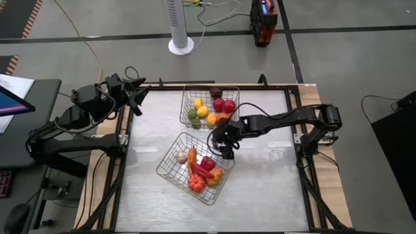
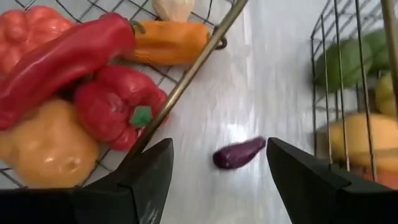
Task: Sort produce into baskets
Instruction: Put the dark purple eggplant vegetable into the bottom wire basket
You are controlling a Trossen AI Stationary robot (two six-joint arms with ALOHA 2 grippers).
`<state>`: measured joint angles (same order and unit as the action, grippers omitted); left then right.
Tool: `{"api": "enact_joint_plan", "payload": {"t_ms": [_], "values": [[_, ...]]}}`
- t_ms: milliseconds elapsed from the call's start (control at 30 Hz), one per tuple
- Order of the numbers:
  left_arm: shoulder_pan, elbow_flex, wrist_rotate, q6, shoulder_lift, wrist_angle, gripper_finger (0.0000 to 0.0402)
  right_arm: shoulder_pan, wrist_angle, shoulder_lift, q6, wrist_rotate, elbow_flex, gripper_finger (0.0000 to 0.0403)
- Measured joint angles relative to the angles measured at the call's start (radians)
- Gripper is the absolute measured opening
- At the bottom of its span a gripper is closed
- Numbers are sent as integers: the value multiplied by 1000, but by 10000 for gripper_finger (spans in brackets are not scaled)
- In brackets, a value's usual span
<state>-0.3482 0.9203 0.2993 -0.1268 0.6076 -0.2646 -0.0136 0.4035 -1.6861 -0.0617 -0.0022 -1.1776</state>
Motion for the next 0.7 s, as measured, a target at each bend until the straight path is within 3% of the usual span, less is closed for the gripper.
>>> {"api": "enact_joint_plan", "payload": {"t_ms": [233,700], "values": [[0,0,1,0,0,0,201,9,-11,-86,-112,-74,-88,285],[0,0,3,0,0,-40,201,34,-78,-186,-134,-110,-221,285]]}}
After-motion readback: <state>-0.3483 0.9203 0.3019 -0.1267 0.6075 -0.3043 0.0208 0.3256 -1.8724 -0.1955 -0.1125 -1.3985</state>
